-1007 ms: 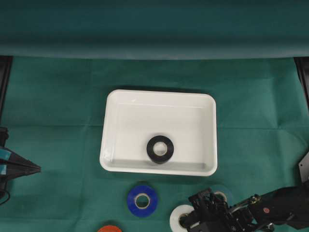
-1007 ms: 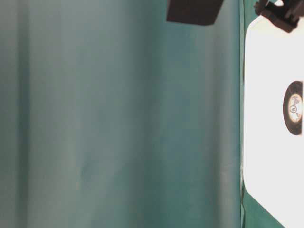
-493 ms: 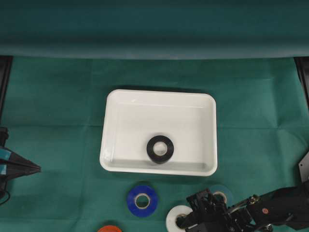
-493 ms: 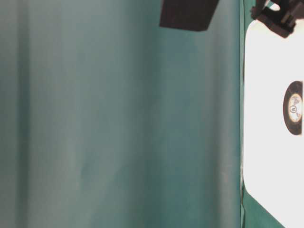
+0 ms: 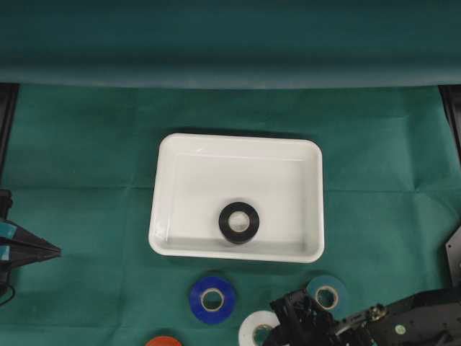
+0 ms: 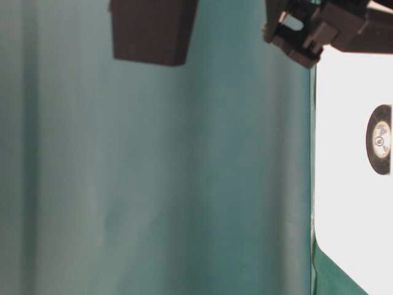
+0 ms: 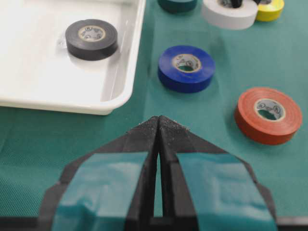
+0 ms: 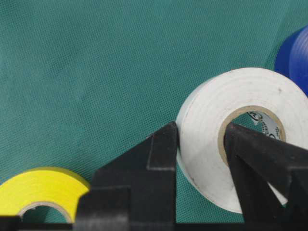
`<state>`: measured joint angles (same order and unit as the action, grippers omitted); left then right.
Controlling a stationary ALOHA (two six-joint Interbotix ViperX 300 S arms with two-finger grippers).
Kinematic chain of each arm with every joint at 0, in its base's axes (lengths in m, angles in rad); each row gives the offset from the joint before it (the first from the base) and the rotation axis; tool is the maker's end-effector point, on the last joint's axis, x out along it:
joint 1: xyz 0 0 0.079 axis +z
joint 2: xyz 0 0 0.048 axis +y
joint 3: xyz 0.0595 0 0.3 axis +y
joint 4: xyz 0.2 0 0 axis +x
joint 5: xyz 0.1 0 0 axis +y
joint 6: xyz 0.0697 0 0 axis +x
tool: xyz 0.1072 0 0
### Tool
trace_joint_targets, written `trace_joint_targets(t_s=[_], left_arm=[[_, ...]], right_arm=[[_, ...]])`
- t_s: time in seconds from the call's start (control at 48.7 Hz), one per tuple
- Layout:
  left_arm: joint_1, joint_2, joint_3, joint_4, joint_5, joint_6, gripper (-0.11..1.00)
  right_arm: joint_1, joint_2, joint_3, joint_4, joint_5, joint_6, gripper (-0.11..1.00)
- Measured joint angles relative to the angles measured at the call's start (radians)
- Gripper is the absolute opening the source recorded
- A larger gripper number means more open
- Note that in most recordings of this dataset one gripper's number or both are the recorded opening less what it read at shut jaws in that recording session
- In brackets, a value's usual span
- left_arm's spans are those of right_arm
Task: Put the tape into the white case with the right arm.
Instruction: 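Move the right gripper to the white tape roll and grasp it, then carry the white tape roll into the tray's right side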
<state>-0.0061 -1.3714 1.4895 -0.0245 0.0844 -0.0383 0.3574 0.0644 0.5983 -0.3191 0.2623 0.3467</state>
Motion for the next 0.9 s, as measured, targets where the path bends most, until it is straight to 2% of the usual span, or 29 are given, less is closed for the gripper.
trace_joint_targets(t_s=[0.472, 0.719, 0.904], left_arm=[[-0.002, 0.0, 0.002, 0.002, 0.0, 0.0, 0.0], [-0.002, 0.0, 0.002, 0.0, 0.0, 0.002, 0.0], [-0.002, 0.0, 0.006, 0.0, 0.0, 0.0, 0.0]], right_arm=[[-0.006, -0.002, -0.006, 0.0, 0.012, 0.002, 0.01], [-0.097, -0.031, 0.006, -0.003, 0.034, 0.0, 0.01], [-0.19, -0.071, 0.048, -0.064, 0.035, 0.0, 0.01]])
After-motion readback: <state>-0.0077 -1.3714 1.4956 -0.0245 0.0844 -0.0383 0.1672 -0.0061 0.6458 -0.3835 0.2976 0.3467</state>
